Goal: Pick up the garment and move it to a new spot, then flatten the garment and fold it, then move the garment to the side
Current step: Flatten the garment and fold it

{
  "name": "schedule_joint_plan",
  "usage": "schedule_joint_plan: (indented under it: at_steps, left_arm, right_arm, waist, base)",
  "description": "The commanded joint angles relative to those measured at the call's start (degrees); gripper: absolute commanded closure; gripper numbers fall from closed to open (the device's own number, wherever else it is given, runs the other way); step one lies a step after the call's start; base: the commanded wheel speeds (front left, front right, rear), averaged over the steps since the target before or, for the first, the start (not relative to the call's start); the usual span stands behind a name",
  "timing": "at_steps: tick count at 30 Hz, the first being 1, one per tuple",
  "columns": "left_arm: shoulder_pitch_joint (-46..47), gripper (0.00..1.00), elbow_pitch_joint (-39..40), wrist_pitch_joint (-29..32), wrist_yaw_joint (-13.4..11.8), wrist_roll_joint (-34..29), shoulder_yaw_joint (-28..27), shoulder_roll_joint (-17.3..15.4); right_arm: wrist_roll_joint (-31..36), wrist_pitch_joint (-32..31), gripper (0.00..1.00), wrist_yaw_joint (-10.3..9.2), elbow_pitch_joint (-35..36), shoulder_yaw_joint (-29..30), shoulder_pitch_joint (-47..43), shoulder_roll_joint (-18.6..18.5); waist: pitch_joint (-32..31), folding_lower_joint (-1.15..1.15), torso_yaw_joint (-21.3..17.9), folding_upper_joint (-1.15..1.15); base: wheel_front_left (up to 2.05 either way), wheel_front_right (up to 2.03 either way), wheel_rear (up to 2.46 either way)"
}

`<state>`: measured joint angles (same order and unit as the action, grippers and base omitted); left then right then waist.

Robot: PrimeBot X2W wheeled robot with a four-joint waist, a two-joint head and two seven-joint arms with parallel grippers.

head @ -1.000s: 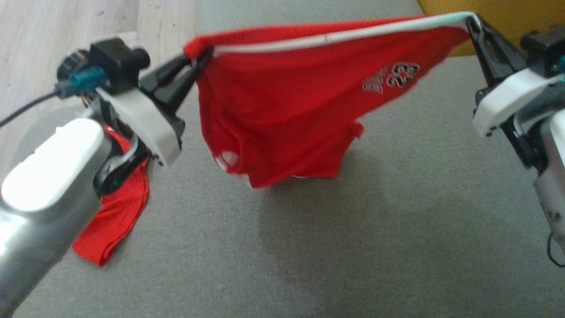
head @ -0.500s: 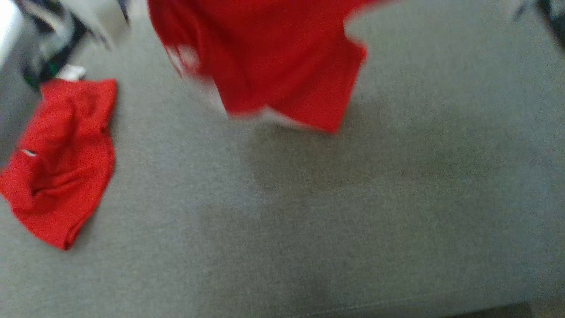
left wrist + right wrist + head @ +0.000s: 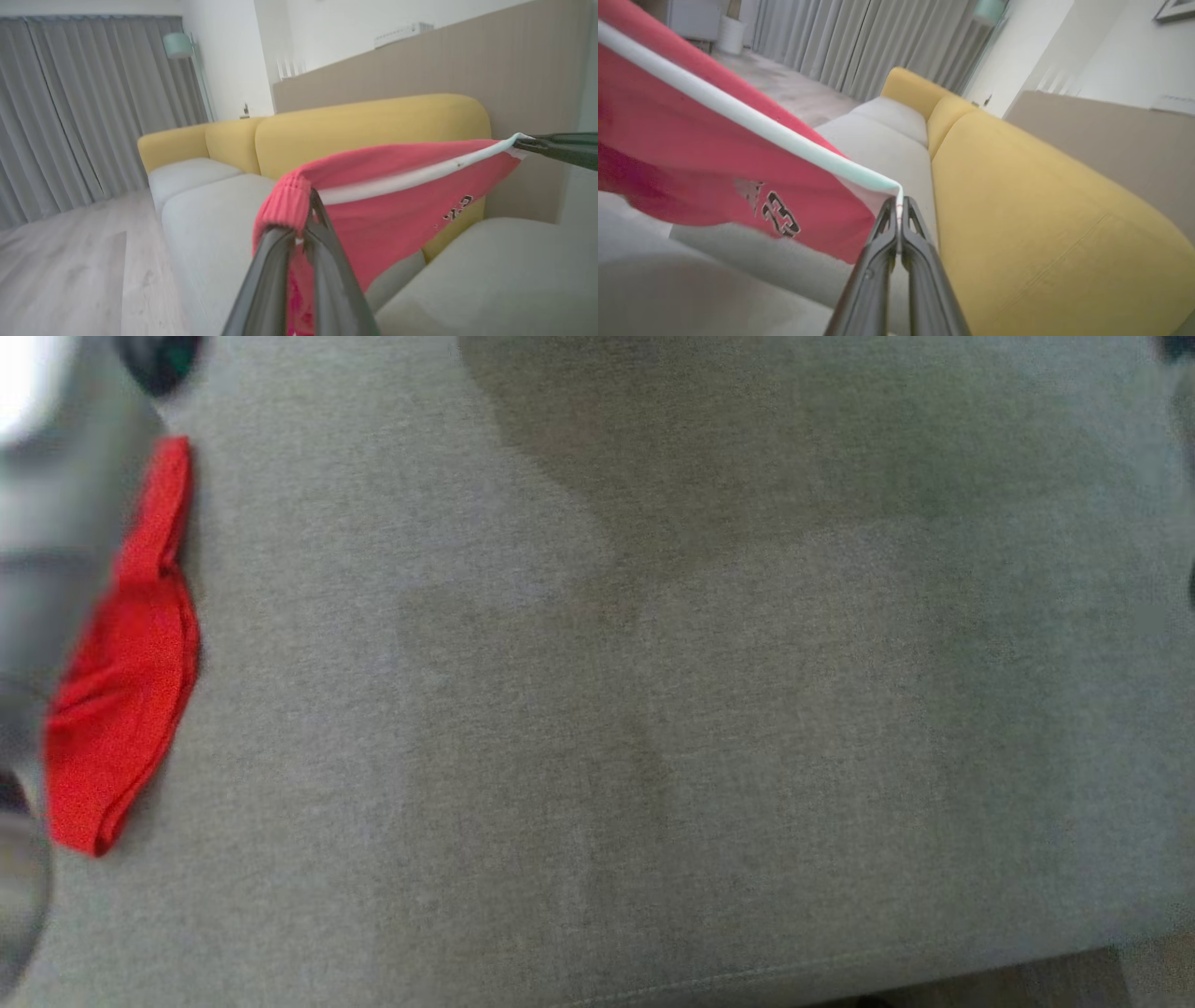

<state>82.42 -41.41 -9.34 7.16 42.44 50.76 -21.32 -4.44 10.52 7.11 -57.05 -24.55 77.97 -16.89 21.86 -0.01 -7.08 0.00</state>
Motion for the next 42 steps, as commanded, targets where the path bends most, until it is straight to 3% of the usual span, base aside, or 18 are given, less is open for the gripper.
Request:
schedule_joint_plan:
  at_steps: [1, 6, 10, 18, 23, 28, 33, 37, 42]
  left_arm:
    - [-0.72, 1.00, 1.48, -0.21, 0.28, 1.46, 0.63, -1.46]
    - [-10.57, 1.00, 7.73, 0.28, 0.31, 7.39, 10.46, -3.48]
    - [-17.74, 1.00, 12.64, -0.56, 0.32, 11.28, 16.75, -6.05]
    - [-27.90, 1.00, 18.83, -2.24, 0.26, 13.06, 20.98, -6.47]
    - [-32.84, 1.00, 21.72, -2.31, -1.54, 11.47, 21.71, -5.30]
    - [-37.91, 1.00, 25.17, -1.23, -3.10, 11.24, 22.11, -3.95]
    - [-40.64, 1.00, 28.14, -0.68, -4.64, 11.33, 22.22, -3.01]
    - [-41.45, 1.00, 29.35, -0.73, -6.21, 11.43, 21.85, -2.91]
    - [-39.91, 1.00, 28.51, -1.42, -7.76, 12.18, 19.45, -2.98]
  right_arm:
    - [-0.23, 0.53, 1.00, 0.37, -0.41, -1.26, -2.19, 0.32]
    - [-4.86, -0.36, 1.00, 0.37, -5.08, -8.98, -8.78, -0.97]
    - [-11.19, -3.96, 1.00, 0.37, -4.87, -17.53, -14.17, -3.43]
    - [-29.66, -19.13, 1.00, 0.37, 5.55, -29.61, -21.55, -14.16]
    - [-35.69, -25.30, 1.00, 0.37, 13.81, -33.22, -25.67, -21.34]
    - [-38.94, -31.09, 1.00, 0.37, 20.15, -33.97, -30.38, -27.67]
    - [-40.08, -34.94, 1.00, 0.37, 25.24, -32.24, -33.97, -31.36]
    - [-38.67, -34.66, 1.00, 0.37, 29.08, -27.91, -35.63, -32.17]
    - [-33.81, -32.71, 1.00, 0.37, 31.13, -21.63, -35.50, -30.34]
  waist:
    - [-0.56, 0.01, 0.53, 0.00]
    - [-2.08, 0.01, 1.28, 0.00]
    - [-4.45, 0.01, 1.46, 0.00]
    - [-9.48, 0.01, 1.01, 0.00]
    - [-12.54, 0.01, 0.14, 0.00]
    - [-14.68, 0.01, -0.66, 0.00]
    - [-15.02, 0.01, -0.72, 0.00]
    - [-14.17, 0.01, -0.16, 0.00]
    - [-12.15, 0.01, 1.59, 0.00]
  base:
    - [0.00, 0.00, 0.00]
    - [0.00, 0.00, 0.00]
    - [0.00, 0.00, 0.00]
    - [0.00, 0.00, 0.00]
    - [0.00, 0.00, 0.00]
    - [0.00, 0.00, 0.00]
    - [0.00, 0.00, 0.00]
    - [0.00, 0.00, 0.00]
    - [0.00, 0.00, 0.00]
